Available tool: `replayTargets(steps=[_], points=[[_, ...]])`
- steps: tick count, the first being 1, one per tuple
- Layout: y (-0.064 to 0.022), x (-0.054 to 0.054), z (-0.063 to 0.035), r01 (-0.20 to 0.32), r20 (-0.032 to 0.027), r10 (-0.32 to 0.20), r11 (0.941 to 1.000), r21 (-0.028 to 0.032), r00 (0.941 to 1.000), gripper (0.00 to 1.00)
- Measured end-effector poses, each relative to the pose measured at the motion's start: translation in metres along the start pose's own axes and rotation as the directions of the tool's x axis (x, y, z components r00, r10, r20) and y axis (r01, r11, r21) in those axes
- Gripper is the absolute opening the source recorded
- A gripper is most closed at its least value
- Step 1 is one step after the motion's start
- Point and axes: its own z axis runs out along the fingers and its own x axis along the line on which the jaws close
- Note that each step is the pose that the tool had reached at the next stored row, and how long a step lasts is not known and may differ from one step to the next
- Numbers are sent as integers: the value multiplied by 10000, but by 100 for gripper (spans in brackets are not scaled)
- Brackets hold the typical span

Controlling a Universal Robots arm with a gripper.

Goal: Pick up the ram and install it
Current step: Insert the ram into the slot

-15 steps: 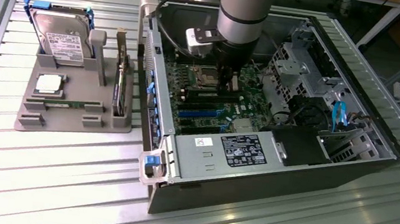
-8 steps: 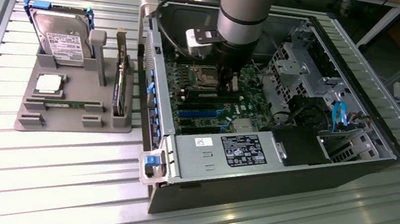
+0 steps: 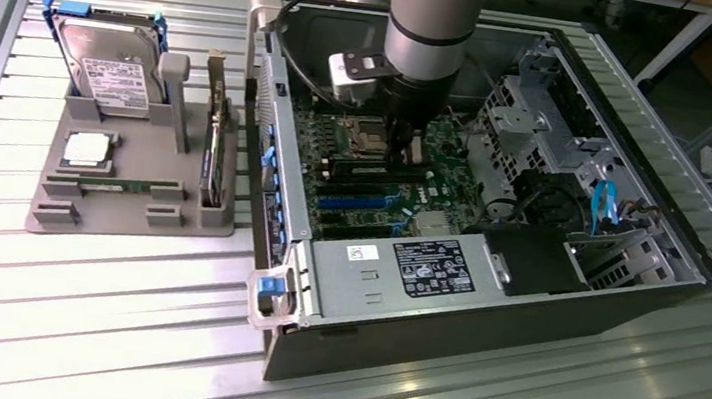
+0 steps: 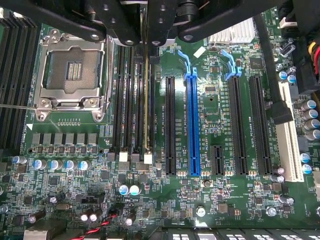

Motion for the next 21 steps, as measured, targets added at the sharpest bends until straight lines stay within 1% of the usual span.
replayTargets(steps=[4,6,9,14,15,16,17,18,19,20,21], points=[[6,1,21,20,4,-20,10000,0,10000,11],[37,0,18,-4,2,4,10000,3,10000,11],[42,1,23,-62,-11,62,10000,4,10000,11],[45,2,39,-68,-10,68,10000,4,10000,11],[45,1,39,-68,-10,68,10000,5,10000,12],[45,2,39,-68,-11,68,10000,4,10000,18],[39,0,5,-64,-30,64,10000,5,10000,18],[27,-1,-62,-62,-37,62,10000,5,10000,18],[12,-7,-151,-46,-142,46,10000,5,9999,18],[-3,-23,-231,-28,-231,28,10000,4,9997,18],[-13,-34,-283,-16,-297,16,10000,4,9996,17]])
